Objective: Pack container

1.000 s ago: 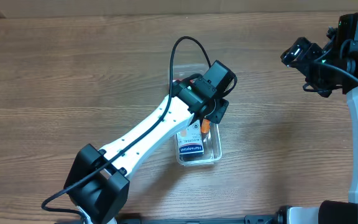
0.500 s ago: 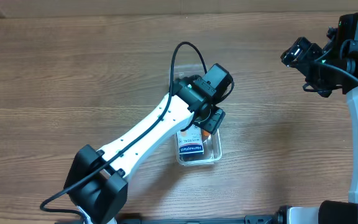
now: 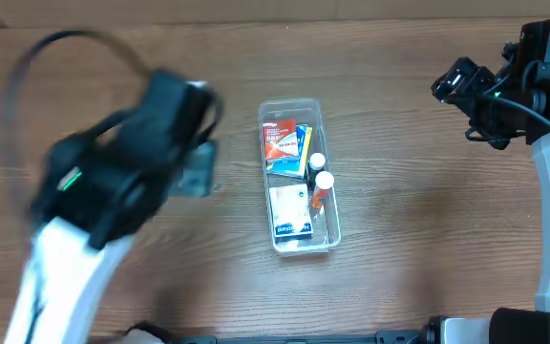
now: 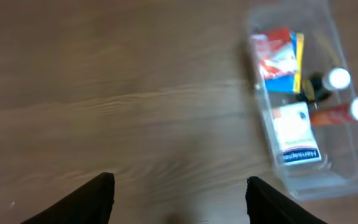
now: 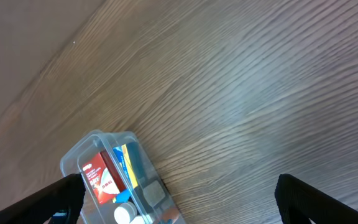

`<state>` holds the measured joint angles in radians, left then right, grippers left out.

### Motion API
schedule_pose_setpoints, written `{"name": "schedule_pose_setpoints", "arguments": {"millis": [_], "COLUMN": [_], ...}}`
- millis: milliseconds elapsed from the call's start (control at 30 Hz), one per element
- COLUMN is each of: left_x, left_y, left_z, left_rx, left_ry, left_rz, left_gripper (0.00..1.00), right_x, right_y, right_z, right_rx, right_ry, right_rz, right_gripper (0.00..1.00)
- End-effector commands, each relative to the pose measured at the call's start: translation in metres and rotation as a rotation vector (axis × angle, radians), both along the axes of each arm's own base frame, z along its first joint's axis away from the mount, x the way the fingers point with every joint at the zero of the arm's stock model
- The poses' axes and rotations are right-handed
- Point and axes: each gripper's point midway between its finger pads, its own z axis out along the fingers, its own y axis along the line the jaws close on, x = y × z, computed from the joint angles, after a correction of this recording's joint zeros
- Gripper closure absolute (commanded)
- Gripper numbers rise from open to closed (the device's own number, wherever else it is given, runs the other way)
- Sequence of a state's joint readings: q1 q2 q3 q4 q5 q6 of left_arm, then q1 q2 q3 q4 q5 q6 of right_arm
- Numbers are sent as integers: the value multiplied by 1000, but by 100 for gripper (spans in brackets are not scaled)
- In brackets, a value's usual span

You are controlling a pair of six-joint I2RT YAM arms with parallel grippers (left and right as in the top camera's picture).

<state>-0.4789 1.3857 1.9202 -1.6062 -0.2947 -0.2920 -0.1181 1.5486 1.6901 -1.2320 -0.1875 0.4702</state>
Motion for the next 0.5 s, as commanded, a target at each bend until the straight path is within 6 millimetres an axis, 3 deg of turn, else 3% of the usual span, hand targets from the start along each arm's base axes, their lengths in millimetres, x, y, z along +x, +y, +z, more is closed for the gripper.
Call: {"name": "schedule_pose_setpoints", "arguments": {"millis": [0, 67, 200, 367, 467], "left_x": [-41, -62, -98, -119, -135], "left_y": [36, 45, 64, 72, 82], "left_z": [46, 56, 61, 67, 53], "left_rx": [-88, -149, -274, -354, -310], "left_ry": [-213, -281, -363, -409, -355], "left_rz": [120, 133, 209, 227, 234], "left_gripper": [22, 0, 0, 0, 0], "right_x": [1, 1, 1, 1, 1], "right_y": [1, 1, 1, 1, 1], "right_z": [5, 5, 5, 5, 5], "right_rx": [6, 6, 6, 6, 6], "right_ry": [-15, -15, -15, -15, -15], "right_rz": [3, 3, 3, 3, 2], "right_gripper": [0, 0, 0, 0, 0]}}
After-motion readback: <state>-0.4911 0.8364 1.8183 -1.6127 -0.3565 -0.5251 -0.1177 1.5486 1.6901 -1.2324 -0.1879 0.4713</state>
